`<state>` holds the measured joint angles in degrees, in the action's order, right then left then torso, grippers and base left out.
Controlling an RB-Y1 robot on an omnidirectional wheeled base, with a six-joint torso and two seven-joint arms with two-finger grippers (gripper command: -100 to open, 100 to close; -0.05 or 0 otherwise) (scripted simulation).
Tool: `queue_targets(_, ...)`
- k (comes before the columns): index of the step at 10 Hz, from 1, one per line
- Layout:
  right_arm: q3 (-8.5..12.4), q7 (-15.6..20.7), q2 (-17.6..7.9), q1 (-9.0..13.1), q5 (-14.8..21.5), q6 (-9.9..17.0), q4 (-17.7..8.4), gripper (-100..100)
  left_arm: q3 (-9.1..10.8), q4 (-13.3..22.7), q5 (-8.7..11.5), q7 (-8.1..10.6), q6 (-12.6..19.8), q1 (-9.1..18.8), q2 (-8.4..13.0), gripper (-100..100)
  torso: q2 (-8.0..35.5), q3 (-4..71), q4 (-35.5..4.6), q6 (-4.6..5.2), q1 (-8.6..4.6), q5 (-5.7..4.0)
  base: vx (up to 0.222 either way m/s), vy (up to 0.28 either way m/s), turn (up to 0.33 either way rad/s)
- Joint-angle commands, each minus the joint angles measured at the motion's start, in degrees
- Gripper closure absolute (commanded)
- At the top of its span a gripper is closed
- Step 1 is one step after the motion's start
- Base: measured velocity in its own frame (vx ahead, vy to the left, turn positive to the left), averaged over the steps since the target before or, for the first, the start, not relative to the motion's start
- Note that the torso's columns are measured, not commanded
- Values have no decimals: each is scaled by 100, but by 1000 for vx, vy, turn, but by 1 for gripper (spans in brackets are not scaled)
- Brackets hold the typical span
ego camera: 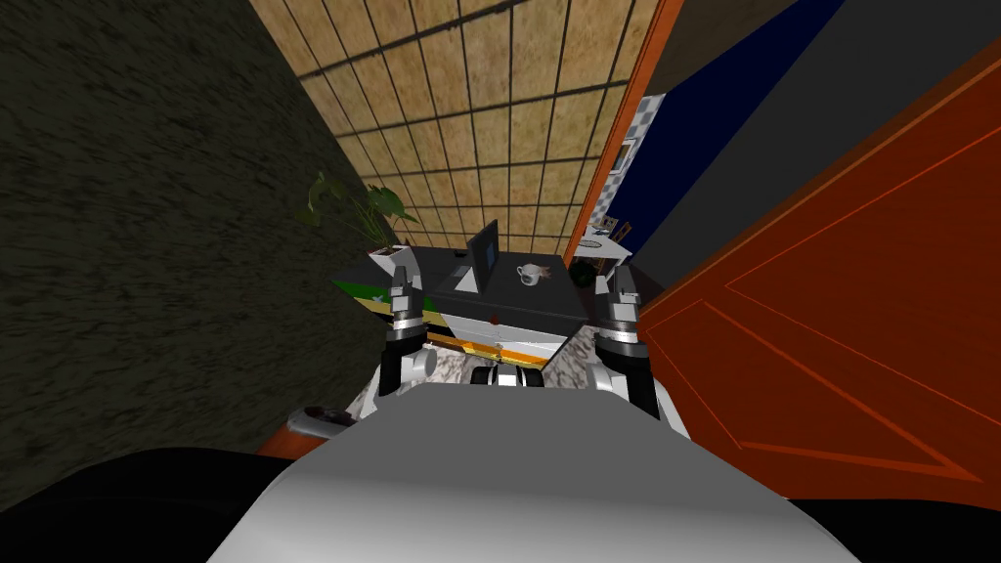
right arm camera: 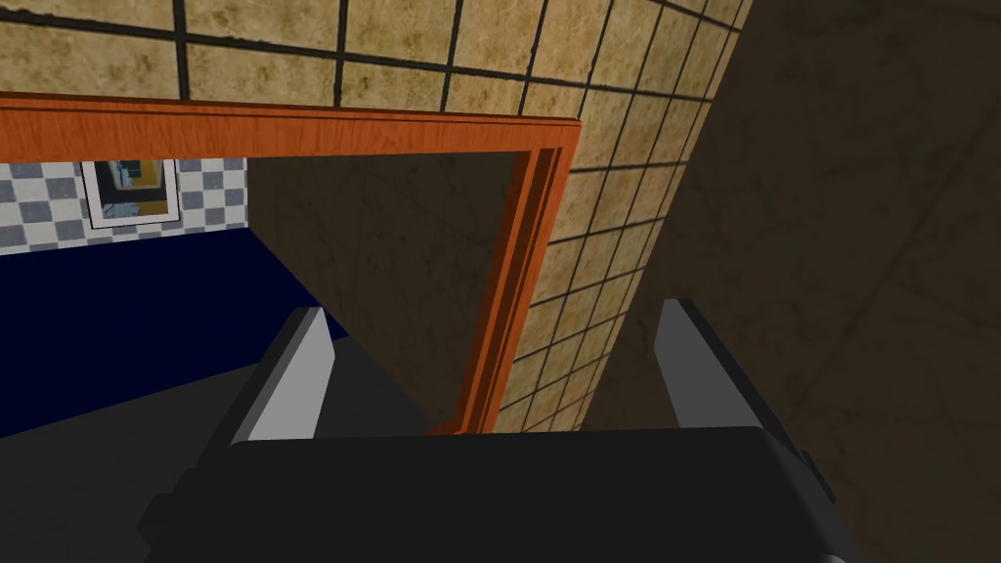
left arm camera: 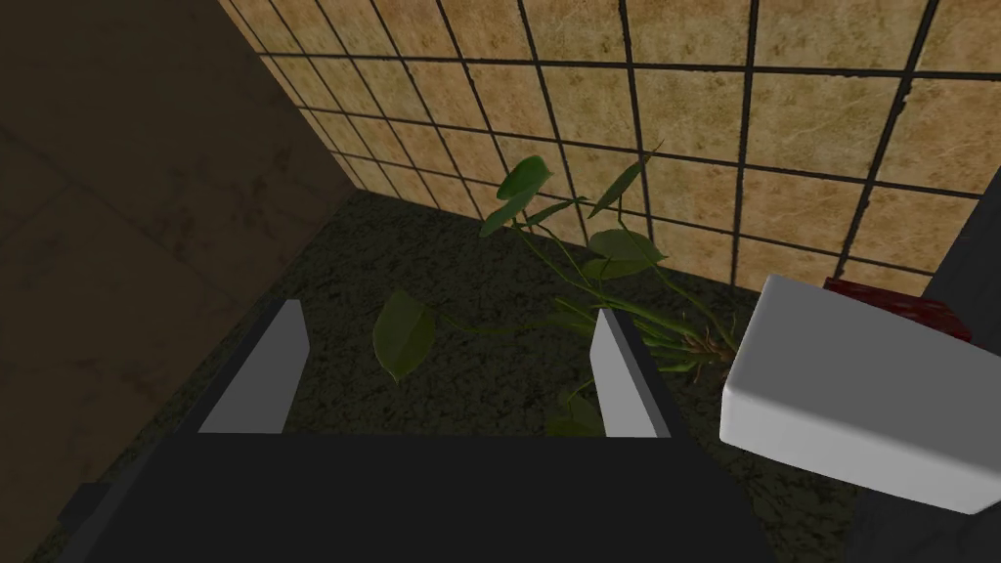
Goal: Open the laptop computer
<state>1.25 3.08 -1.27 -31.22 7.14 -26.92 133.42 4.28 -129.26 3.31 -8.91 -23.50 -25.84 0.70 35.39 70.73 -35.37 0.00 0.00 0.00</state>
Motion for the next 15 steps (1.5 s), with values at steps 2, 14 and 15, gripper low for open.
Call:
queue_targets(2, 0, 0, 0, 0, 0, 1, -2, 0, 2, -64, 13, 23, 97, -15, 318, -100, 629, 1234, -615, 1, 3, 1, -67, 4, -40)
queue_targets(14, -1, 0, 1, 0, 0, 1, -3, 0, -4, -734, 267, 409, 1276, -179, 1241, -100, 689, 1384, -691, 0, 0, 0, -83, -24, -56)
queue_targets(15, -1, 0, 1, 0, 0, 1, -3, 0, 1, -783, 292, 449, 1406, -196, 1281, -100, 684, 1387, -690, 0, 1, 0, -60, -35, -66)
